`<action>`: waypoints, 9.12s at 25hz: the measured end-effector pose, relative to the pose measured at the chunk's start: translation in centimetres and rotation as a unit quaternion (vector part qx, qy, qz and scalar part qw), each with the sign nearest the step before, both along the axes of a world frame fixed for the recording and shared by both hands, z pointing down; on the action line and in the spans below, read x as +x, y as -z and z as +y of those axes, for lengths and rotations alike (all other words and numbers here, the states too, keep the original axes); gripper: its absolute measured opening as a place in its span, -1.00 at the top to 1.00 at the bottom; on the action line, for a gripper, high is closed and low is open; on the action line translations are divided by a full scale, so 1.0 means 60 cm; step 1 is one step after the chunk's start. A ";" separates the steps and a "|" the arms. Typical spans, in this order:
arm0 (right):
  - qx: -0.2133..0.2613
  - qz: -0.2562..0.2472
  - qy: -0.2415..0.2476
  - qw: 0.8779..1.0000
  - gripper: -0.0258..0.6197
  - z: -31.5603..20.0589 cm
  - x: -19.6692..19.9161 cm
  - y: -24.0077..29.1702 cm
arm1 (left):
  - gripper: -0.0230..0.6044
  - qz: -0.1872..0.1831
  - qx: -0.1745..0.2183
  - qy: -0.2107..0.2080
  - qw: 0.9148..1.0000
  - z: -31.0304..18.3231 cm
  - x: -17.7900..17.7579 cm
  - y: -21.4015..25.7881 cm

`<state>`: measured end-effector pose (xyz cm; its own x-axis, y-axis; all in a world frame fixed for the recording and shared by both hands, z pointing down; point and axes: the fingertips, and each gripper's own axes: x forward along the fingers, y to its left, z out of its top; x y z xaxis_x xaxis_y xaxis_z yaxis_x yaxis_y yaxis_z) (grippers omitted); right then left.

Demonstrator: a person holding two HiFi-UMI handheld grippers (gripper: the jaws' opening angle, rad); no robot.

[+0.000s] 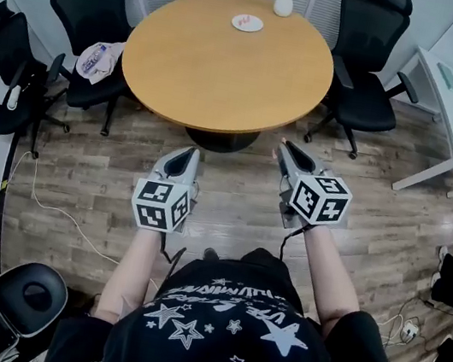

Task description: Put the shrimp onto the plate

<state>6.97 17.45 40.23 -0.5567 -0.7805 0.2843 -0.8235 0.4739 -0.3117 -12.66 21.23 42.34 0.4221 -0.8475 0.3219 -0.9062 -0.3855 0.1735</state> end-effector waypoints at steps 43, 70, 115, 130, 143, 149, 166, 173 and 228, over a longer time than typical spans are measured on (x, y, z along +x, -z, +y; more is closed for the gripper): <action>-0.033 -0.035 0.074 0.996 0.76 -0.486 0.074 -0.043 | 0.92 -0.021 -0.012 0.067 0.997 -0.442 0.079 -0.017; -0.051 -0.035 0.048 0.997 0.76 -0.666 0.056 -0.058 | 0.93 -0.015 -0.006 0.045 0.999 -0.651 0.051 -0.008; -0.154 0.009 0.003 0.988 0.76 -1.120 -0.137 -0.192 | 0.92 0.034 -0.076 -0.035 0.996 -1.061 -0.082 -0.140; -0.197 0.012 -0.004 0.980 0.76 -1.226 -0.159 -0.300 | 0.92 0.024 -0.105 -0.022 0.994 -1.111 -0.072 -0.207; -0.231 0.058 -0.022 0.971 0.76 -1.274 -0.182 -0.372 | 0.92 0.019 -0.125 -0.025 0.992 -1.129 -0.072 -0.259; -0.246 0.080 -0.038 0.965 0.76 -1.282 -0.186 -0.397 | 0.92 0.027 -0.132 -0.027 0.990 -1.130 -0.072 -0.273; -0.268 0.100 -0.062 0.956 0.75 -1.283 -0.180 -0.423 | 0.92 0.035 -0.141 -0.031 0.989 -1.125 -0.074 -0.281; -0.277 0.081 -0.050 0.956 0.63 -1.282 -0.189 -0.419 | 0.92 0.038 -0.144 -0.036 0.988 -1.121 -0.072 -0.279; -0.098 -0.034 0.148 0.983 0.92 -0.893 -0.060 -0.054 | 0.92 0.003 -0.042 0.064 0.997 -0.749 0.098 -0.016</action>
